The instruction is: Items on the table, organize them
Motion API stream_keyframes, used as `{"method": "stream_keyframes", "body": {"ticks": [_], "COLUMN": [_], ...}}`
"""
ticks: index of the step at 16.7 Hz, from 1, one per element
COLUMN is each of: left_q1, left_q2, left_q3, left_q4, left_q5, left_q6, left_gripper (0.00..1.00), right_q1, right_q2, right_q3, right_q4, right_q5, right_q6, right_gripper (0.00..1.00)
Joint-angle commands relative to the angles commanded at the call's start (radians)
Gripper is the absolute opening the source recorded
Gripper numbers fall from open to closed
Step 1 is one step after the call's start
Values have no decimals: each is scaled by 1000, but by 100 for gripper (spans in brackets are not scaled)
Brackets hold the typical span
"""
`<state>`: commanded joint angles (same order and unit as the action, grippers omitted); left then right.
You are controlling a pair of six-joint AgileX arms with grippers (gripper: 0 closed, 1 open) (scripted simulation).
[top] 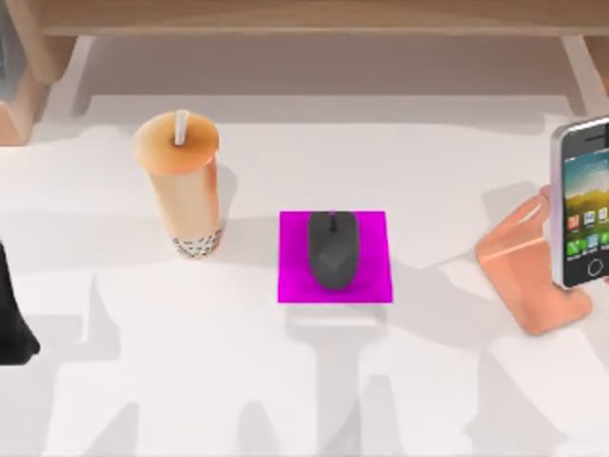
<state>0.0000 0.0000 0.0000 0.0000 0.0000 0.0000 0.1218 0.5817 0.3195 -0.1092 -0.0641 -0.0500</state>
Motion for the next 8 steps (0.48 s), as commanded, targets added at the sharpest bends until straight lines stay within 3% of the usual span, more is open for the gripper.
{"method": "stream_keyframes", "body": {"ticks": [8], "left_q1": [0], "left_q2": [0], "left_q3": [0], "left_q4": [0], "left_q5": [0], "left_q6": [0], "left_gripper": [100], "right_q1": [-97], "right_q2": [-527], "right_q3": [-273], "right_q4": [87], "right_q5": [51], "right_q6": [40], "right_gripper": [100]}}
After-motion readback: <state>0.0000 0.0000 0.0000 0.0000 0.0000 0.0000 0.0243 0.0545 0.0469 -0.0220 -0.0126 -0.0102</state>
